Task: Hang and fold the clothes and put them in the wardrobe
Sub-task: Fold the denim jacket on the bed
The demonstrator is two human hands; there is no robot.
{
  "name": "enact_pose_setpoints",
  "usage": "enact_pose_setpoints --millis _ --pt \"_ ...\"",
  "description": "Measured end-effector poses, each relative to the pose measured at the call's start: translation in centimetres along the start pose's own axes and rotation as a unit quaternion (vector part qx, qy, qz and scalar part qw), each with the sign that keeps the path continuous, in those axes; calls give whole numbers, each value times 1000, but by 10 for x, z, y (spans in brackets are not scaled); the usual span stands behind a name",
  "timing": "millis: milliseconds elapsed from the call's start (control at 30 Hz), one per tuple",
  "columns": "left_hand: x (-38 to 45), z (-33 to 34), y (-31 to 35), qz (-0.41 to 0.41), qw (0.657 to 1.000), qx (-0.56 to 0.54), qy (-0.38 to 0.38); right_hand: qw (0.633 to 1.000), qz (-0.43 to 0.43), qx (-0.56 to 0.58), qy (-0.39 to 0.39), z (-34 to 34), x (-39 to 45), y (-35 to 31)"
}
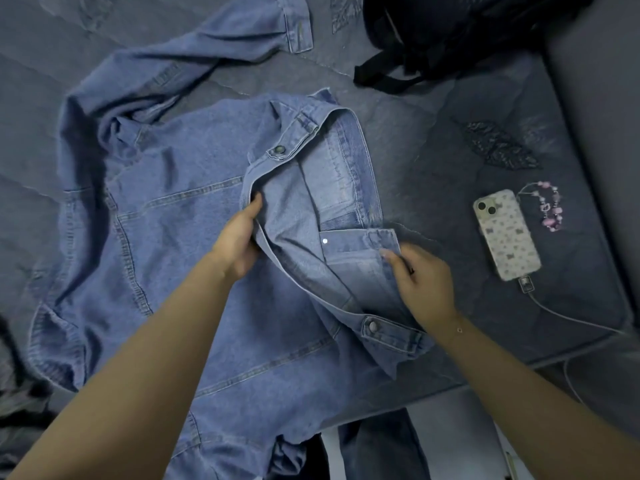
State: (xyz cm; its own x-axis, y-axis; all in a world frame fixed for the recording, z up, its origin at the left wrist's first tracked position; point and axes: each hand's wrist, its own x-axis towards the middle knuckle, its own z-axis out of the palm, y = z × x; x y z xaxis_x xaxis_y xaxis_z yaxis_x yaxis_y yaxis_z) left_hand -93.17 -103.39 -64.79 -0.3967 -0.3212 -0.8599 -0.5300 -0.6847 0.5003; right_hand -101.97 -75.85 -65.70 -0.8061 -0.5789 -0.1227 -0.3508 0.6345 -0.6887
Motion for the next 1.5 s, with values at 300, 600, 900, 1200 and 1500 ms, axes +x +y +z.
enact_pose_setpoints --millis 300,600,900,1200,1500 --pt "-20 100 0 -47 964 -33 -260 945 275 165 -55 5 67 36" --pt "30 97 -59 261 699 660 -86 979 55 14 -195 -39 -77 80" --pt "37 119 -71 247 659 711 0 935 231 114 -245 -39 -103 99" --pt "13 73 -118 283 527 801 6 945 276 40 -170 -60 -109 121" --pt "-89 42 -148 274 917 284 61 696 573 430 -46 -15 -157 49"
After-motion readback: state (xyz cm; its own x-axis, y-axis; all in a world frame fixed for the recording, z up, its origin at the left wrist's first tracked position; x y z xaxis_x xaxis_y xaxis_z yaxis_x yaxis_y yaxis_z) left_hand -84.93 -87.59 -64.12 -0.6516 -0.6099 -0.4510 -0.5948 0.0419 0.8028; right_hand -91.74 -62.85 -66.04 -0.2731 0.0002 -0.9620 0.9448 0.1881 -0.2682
